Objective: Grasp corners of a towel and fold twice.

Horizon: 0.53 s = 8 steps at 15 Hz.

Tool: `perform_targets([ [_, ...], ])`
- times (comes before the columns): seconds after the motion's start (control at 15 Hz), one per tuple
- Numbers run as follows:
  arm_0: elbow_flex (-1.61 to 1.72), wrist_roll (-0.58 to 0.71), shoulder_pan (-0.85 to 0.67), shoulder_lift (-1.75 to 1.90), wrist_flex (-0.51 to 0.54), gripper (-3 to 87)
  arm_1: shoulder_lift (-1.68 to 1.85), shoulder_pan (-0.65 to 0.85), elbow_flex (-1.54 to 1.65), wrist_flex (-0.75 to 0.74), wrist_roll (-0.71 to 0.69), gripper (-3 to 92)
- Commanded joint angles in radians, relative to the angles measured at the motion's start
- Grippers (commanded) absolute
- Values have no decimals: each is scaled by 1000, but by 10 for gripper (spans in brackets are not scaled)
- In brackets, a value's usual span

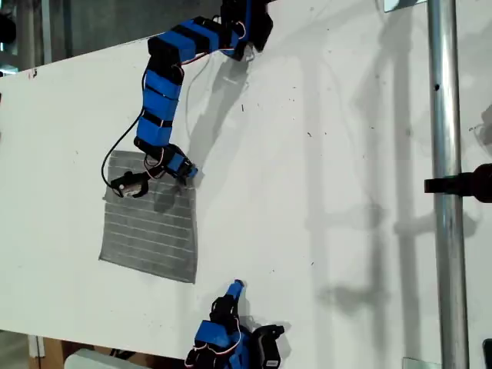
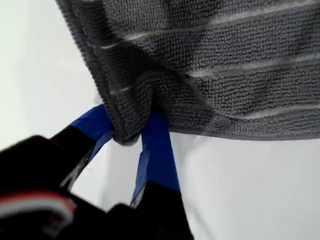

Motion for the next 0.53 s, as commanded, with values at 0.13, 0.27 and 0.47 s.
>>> perform_targets([
  [0.13,-81,-63,-25,-20,-121,-28,0,-28,-28,-29,5,-3],
  [0.27,-302,-63,-48,-341,-158,-28,-2,-37,-28,-40,5,-3],
  [0.47,-721,100,-156,-847,-98,-28,-3,-38,-26,-43,6,-3],
])
